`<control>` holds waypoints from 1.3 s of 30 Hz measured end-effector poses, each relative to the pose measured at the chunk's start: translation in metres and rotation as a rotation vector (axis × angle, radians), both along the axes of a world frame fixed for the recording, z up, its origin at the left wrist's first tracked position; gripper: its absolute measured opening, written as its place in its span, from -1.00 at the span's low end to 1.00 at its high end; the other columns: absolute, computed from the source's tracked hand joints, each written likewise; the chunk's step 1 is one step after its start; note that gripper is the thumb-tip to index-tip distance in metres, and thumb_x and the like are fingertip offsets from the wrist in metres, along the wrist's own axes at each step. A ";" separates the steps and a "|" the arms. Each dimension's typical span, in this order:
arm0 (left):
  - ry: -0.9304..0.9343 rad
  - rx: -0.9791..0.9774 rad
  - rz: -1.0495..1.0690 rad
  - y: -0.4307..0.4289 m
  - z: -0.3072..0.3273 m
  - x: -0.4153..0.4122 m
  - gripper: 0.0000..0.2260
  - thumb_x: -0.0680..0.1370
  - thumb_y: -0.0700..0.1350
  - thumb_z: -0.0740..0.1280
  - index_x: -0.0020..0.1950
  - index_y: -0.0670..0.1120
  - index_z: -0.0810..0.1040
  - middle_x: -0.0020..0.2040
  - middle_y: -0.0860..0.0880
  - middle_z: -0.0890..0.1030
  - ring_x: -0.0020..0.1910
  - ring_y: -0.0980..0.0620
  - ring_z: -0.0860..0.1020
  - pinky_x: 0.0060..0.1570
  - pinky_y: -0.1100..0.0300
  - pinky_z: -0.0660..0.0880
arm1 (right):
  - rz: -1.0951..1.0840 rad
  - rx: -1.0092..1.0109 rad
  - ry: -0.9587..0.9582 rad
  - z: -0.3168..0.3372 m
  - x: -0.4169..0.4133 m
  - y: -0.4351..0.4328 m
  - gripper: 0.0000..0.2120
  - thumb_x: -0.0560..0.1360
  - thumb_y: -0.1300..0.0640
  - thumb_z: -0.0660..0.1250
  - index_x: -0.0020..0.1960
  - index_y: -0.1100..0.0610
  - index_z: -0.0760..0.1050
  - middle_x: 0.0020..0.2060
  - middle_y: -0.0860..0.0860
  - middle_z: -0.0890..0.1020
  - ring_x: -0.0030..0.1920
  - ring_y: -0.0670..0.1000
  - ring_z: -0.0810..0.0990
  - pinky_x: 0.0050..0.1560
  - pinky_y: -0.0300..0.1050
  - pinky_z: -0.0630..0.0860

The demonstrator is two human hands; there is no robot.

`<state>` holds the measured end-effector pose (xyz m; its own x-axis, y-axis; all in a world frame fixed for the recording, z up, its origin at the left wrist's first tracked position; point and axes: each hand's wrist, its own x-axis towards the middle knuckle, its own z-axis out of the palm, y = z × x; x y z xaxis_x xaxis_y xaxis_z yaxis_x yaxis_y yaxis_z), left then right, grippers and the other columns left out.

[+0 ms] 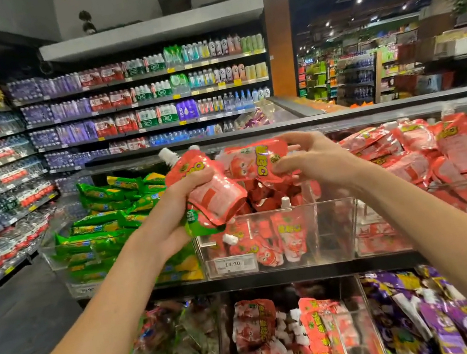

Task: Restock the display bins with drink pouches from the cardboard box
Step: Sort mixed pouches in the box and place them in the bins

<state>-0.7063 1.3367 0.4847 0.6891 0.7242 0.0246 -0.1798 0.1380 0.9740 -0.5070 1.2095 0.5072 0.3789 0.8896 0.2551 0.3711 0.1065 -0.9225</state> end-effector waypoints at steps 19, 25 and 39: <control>0.191 0.170 -0.244 0.001 -0.024 0.073 -0.64 0.51 -0.13 0.44 0.28 -0.21 0.57 0.16 -0.27 0.65 0.13 -0.26 0.64 0.15 -0.19 0.58 | -0.173 -0.179 0.525 -0.029 0.017 0.082 -0.82 0.57 -0.02 0.35 -0.06 0.10 0.56 -0.40 0.00 0.59 -0.42 -0.04 0.56 -0.33 -0.15 0.52; 0.297 0.061 -0.270 0.008 -0.011 0.089 -0.72 0.49 -0.04 0.45 0.12 -0.15 0.59 -0.13 -0.15 0.68 -0.29 -0.07 0.66 -0.22 0.05 0.61 | -0.277 -0.301 0.228 -0.020 0.030 0.109 -0.69 0.65 0.03 0.26 -0.07 0.29 0.51 -0.25 0.12 0.57 -0.35 0.02 0.60 -0.29 -0.24 0.61; 0.226 -0.067 0.008 0.024 -0.013 0.064 -0.55 0.43 0.00 0.52 0.23 -0.18 0.56 -0.09 -0.17 0.69 -0.31 -0.13 0.66 -0.24 -0.02 0.61 | -0.547 -0.293 -0.694 -0.026 0.028 0.101 -0.76 0.57 0.12 0.30 0.13 0.28 0.53 0.10 0.27 0.60 0.14 0.32 0.56 -0.03 0.02 0.47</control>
